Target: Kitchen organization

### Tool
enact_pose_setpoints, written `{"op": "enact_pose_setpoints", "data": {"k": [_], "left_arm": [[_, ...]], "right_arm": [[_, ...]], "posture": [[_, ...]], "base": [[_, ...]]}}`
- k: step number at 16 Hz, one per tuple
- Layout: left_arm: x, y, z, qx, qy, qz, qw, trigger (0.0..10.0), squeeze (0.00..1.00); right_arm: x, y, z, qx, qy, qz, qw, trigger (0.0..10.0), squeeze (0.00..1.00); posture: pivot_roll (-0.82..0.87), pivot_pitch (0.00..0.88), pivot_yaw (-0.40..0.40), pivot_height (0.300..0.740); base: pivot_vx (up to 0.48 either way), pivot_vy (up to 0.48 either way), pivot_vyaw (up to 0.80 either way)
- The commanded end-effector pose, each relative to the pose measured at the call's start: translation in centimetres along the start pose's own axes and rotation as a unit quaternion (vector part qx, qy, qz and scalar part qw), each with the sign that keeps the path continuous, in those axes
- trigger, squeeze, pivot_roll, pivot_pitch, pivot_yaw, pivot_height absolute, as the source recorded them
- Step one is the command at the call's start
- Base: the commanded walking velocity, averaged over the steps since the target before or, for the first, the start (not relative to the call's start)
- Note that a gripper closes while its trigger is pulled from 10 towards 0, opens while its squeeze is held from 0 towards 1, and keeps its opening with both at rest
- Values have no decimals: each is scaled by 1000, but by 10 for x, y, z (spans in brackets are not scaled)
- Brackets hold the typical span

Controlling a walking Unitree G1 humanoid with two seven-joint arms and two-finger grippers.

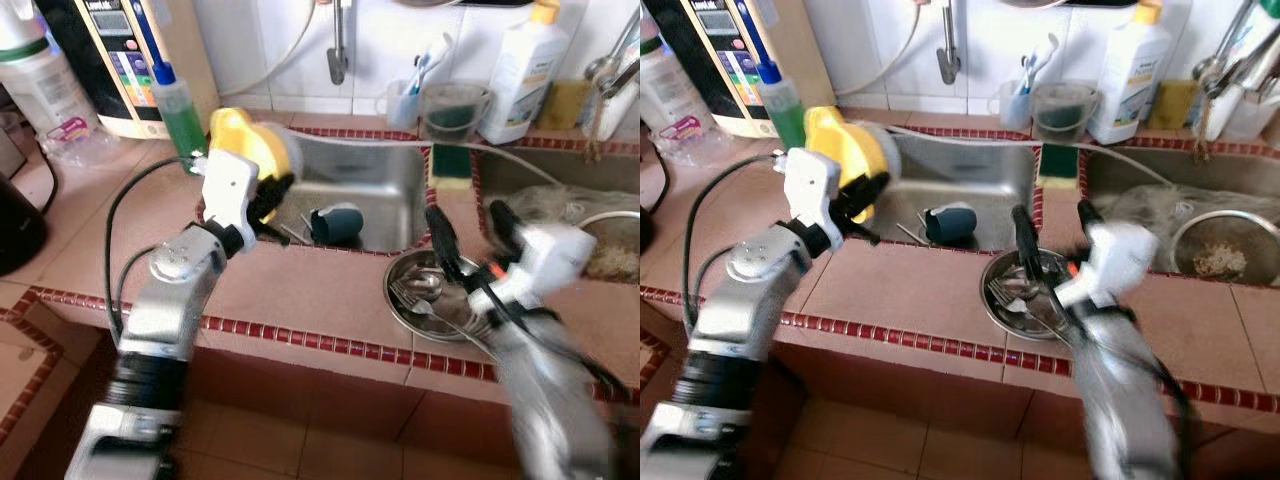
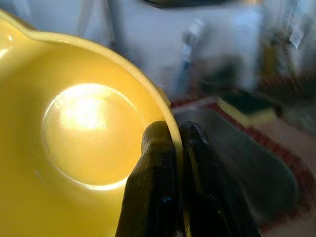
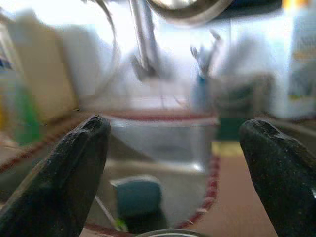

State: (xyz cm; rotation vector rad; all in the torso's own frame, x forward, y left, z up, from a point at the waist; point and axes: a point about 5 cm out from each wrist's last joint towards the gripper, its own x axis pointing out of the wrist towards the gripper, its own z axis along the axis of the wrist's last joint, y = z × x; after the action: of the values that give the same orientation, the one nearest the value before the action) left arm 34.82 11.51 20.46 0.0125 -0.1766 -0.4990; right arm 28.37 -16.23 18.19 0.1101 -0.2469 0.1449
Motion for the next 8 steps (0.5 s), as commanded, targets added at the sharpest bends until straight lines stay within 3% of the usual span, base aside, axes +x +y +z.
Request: {"op": "enact_pose_setpoints", "data": {"k": [1, 2, 4, 8], "left_arm": [[0, 4, 1, -7, -10, 34, 999, 10000, 0], [0, -6, -5, -16, -8, 47, 999, 10000, 0], [-1, -10, -11, -26, -4, 65, 998, 10000, 0], [0, -1, -16, 6, 8, 115, 993, 10000, 0]], "right_arm": [[5, 5, -6, -9, 17, -4, 1000, 10000, 0], [16, 12, -6, -16, 9, -1, 1000, 10000, 0], [25, 14, -4, -22, 4, -6, 1000, 10000, 0], [37, 15, -8, -46, 1, -17, 999, 10000, 0]], "posture": [[-251, 45, 74, 740], [-245, 27, 66, 740], [-238, 17, 63, 740], [-221, 0, 54, 740]], "base": [[0, 0, 0], [0, 0, 0], [0, 0, 0], [0, 0, 0]]}}
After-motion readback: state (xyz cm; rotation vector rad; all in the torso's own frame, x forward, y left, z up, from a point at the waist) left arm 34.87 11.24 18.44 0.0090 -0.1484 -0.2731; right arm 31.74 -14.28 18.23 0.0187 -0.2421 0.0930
